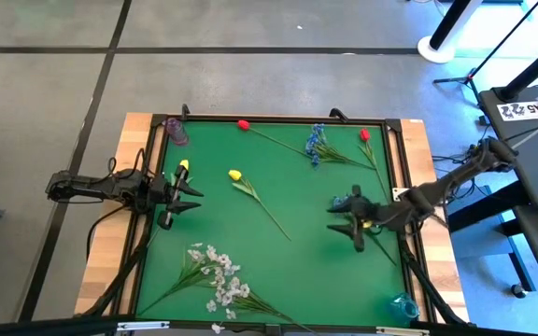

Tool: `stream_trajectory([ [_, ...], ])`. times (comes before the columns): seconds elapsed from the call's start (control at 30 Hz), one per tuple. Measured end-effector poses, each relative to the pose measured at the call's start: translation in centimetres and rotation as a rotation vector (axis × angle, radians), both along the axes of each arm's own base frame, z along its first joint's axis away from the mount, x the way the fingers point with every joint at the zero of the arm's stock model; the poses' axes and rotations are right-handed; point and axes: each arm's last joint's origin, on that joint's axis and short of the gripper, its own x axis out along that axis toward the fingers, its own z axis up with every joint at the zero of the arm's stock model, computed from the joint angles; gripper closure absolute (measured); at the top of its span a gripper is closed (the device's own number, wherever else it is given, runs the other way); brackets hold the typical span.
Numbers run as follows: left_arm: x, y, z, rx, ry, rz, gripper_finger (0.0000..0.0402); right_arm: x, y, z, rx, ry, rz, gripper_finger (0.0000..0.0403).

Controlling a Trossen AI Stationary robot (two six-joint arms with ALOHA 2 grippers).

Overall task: Sort flowers into vase by color
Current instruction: Put the bottom blue flowers into the blue vase

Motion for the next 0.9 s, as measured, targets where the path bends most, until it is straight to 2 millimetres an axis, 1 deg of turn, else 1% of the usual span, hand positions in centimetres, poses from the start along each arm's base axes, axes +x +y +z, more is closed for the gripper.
stream_trajectory([
  [0.1, 0.0, 0.0, 0.0, 0.000, 0.000, 0.000, 0.0276, 0.3, 0.2, 0.8, 0.040, 0.217, -0.125, 0.0165],
  [0.17, 0.0, 0.0, 0.0, 0.000, -0.001, 0.000, 0.0276, 0.4, 0.2, 0.7, 0.050, 0.334, -0.217, 0.0165],
  [0.23, 0.0, 0.0, 0.0, 0.000, 0.000, 0.000, 0.0276, 0.2, 0.1, -0.2, 0.046, 0.441, -0.313, 0.0165],
  [0.37, 0.0, 0.0, 0.0, 0.000, 0.001, 0.000, 0.0276, 0.3, -0.2, -2.7, 0.103, 0.581, -0.506, 0.0161],
  [0.47, 0.0, 0.0, 0.0, 0.000, -0.002, 0.000, 0.0276, 0.7, -0.3, -4.6, 0.137, 0.682, -0.590, 0.0155],
  [0.57, 0.0, 0.0, 0.0, 0.000, -0.001, 0.000, 0.0276, 1.3, -0.7, -6.2, 0.145, 0.781, -0.637, 0.0148],
  [0.77, 0.0, 0.0, 0.0, 0.000, -0.001, 0.000, 0.0276, 2.5, -2.8, -9.0, 0.137, 0.942, -0.738, 0.0150],
  [0.9, 0.0, 0.0, 0.0, 0.000, -0.001, 0.000, 0.0276, 3.2, -4.6, -10.1, 0.125, 1.005, -0.781, 0.0172],
])
